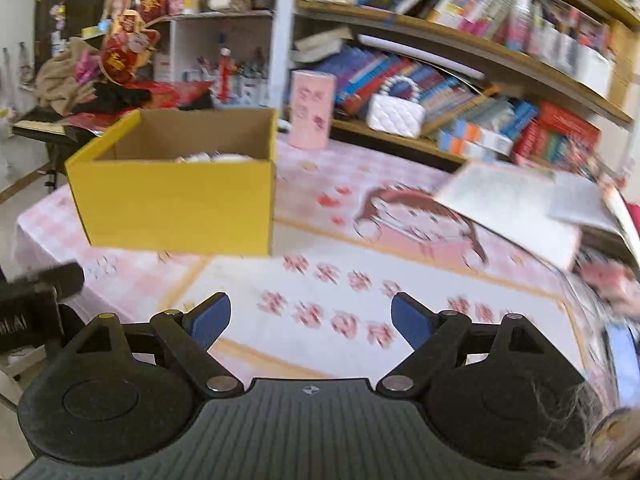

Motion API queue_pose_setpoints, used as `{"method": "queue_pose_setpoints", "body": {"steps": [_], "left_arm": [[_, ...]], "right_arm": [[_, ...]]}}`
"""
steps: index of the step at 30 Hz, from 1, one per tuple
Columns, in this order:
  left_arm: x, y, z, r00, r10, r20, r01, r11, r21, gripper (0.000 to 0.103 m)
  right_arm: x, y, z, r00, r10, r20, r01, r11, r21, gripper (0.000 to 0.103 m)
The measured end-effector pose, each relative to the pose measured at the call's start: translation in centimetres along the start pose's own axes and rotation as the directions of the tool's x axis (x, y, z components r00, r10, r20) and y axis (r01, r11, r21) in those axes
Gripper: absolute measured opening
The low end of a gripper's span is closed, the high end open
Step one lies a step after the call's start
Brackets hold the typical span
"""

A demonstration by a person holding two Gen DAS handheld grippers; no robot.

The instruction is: Organize objects

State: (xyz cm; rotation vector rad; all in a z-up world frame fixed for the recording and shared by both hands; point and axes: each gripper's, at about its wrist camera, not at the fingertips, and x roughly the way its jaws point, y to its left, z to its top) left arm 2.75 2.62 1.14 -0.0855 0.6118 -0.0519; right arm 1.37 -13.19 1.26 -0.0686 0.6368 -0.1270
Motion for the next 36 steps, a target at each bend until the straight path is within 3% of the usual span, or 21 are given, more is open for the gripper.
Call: {"method": "queue_pose_setpoints", "body": {"steps": [8, 14, 18, 27, 36], "left_arm": [[-1.3, -2.2, -1.3, 0.999, -0.042, -0.005, 0.042, 0.995, 0.096, 0.1], [-1.6, -3.7, -1.2, 0.999, -0.038, 0.037, 0.032, 0.989, 0.143, 0.103], [-1.3, -4.4, -1.0, 0.998, -0.059, 0.012, 0.056, 0.989, 0.138, 0.103], [-0.7, -5.9, -1.0, 0.999, 0.033, 0.009, -0.034, 0.985, 0.168, 0.103], [-0.9, -7.1, -1.2, 0.999, 0.046, 0.018, -0.049, 0.977, 0.21, 0.103]], "right_arm": [[-2.0, -2.0, -2.9, 0.993, -0.103, -0.057, 0.111, 0.979, 0.169, 0.096], [-2.4, -2.9, -3.5, 0.987, -0.156, -0.037, 0.16, 0.974, 0.162, 0.099], [-2.7, -3.8, -3.7, 0.983, -0.178, -0.039, 0.182, 0.966, 0.181, 0.1], [-2.9, -4.8, -3.7, 0.983, -0.183, -0.024, 0.184, 0.967, 0.178, 0.103], [-3.2, -5.7, -3.9, 0.977, -0.214, -0.028, 0.215, 0.959, 0.182, 0.103]]}}
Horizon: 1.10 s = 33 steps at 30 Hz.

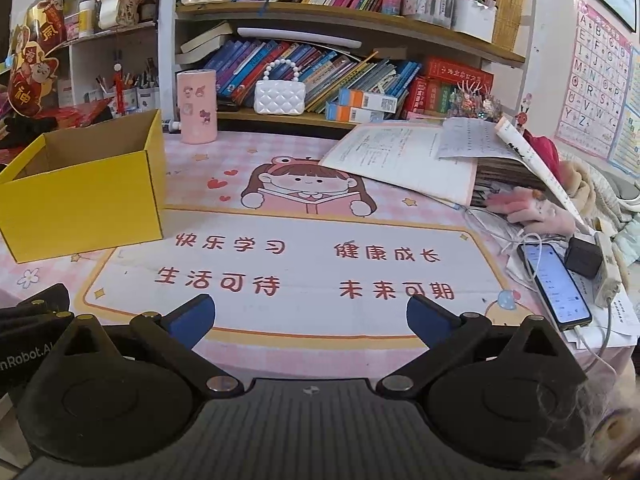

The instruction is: Organize objects

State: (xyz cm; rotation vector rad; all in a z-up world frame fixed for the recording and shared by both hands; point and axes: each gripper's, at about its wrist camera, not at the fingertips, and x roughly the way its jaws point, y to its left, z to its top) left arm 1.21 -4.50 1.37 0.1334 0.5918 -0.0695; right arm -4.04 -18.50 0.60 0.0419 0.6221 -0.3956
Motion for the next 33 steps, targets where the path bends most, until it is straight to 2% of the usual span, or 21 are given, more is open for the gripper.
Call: {"method": "queue_pose_setpoints", "body": {"steps": [18, 33], "left_arm": [[-0.1, -1.1, -0.6, 0.999, 0.034, -0.022, -0.034, 0.999, -0.001, 0.103], [0.0, -0.8, -0.5, 0.998, 0.048, -0.042, -0.049, 0.999, -0.011, 0.103]], "right_arm": [[0.5, -0.7, -0.7, 0.999, -0.027, -0.037, 0.027, 1.0, -0.006, 0.103], [0.5, -0.2, -0.5, 0.999, -0.025, -0.032, 0.025, 1.0, -0.011, 0.103]]}}
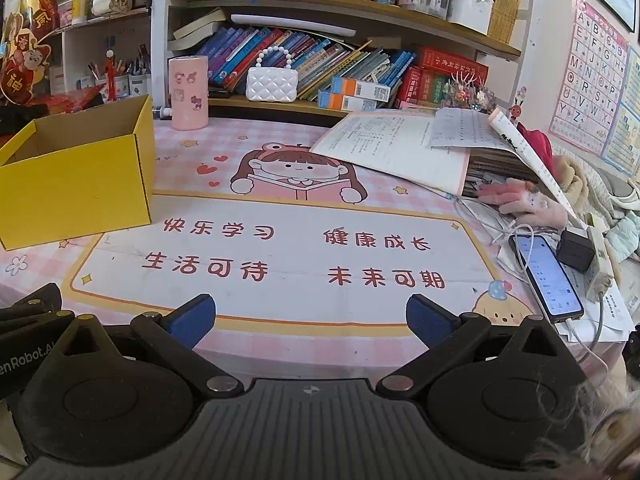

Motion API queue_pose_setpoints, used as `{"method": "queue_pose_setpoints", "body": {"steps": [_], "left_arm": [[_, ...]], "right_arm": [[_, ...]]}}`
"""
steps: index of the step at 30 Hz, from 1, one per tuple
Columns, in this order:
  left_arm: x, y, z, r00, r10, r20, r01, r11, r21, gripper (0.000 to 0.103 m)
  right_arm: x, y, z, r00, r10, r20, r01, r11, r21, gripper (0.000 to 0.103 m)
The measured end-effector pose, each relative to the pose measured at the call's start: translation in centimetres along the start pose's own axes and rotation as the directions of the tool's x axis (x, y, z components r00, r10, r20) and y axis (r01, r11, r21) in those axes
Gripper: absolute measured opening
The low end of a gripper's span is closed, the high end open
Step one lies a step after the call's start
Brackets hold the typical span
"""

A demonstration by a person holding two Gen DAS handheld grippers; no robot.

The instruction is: Organize objects

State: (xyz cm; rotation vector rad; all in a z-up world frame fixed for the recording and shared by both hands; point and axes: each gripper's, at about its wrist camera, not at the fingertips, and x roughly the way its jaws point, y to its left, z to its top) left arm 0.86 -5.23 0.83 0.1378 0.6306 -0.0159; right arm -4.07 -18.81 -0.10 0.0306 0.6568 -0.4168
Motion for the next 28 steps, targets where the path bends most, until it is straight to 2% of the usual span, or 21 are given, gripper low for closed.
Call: {"method": "queue_pose_setpoints", "body": {"steps": [14, 28], "left_arm": [[0.4, 0.0, 0.1, 1.0, -0.019, -0.004, 0.019, 1.0, 0.009, 0.103], [1.4, -0.3, 0.4, 1.0, -0.005, -0.024, 0.005, 1.0, 0.012, 0.103]], "right_arm": [[0.3, 0.2, 0.0, 1.0, -0.014, -0.01, 0.014, 1.0, 0.003, 0.102], [1.2, 0.8, 0.3, 0.999, -0.019, -0.035, 0.019, 1.0, -0.002, 0.101]]}}
